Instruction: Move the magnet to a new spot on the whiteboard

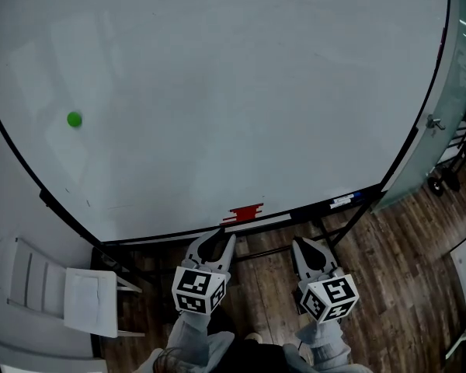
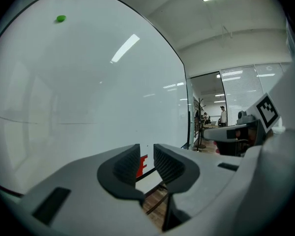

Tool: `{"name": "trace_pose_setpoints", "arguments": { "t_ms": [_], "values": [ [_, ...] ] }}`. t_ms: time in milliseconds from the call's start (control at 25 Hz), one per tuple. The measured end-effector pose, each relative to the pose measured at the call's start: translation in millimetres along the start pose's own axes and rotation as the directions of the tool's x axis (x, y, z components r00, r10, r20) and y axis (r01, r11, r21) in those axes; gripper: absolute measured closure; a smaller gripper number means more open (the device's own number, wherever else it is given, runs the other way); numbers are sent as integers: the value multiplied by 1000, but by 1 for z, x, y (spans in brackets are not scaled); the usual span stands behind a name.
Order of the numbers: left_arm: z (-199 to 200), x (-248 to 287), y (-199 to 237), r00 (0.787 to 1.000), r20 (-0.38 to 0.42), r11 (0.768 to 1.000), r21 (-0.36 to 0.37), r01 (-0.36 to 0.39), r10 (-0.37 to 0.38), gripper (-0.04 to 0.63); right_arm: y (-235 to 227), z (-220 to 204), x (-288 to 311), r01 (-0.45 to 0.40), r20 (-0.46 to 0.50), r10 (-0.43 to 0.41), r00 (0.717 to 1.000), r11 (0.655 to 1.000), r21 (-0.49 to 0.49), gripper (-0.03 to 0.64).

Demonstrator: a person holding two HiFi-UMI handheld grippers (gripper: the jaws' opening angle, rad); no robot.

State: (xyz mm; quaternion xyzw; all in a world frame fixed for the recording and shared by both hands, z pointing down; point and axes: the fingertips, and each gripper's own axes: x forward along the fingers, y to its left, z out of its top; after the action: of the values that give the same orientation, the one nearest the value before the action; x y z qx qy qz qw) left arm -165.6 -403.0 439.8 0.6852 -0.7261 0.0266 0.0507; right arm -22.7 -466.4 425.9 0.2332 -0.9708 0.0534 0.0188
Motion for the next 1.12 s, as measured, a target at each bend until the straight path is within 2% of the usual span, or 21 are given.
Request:
{"name": "trace_pose_setpoints", "arguments": {
  "t_ms": [360, 680, 1120],
  "values": [
    [-39, -15, -9, 997, -77, 999, -42, 21, -24, 575, 6, -40, -16, 13, -57, -8, 998, 997, 74, 588],
    [-63, -26, -9, 990, -133, 997, -66, 44, -52, 586, 8, -60, -21, -12, -107, 25, 994, 993, 120, 589],
    [-73, -26, -16, 986, -149, 996, -64, 65, -73, 586, -2, -65, -31, 31, -120, -16, 993, 993, 118, 589]
  ]
}}
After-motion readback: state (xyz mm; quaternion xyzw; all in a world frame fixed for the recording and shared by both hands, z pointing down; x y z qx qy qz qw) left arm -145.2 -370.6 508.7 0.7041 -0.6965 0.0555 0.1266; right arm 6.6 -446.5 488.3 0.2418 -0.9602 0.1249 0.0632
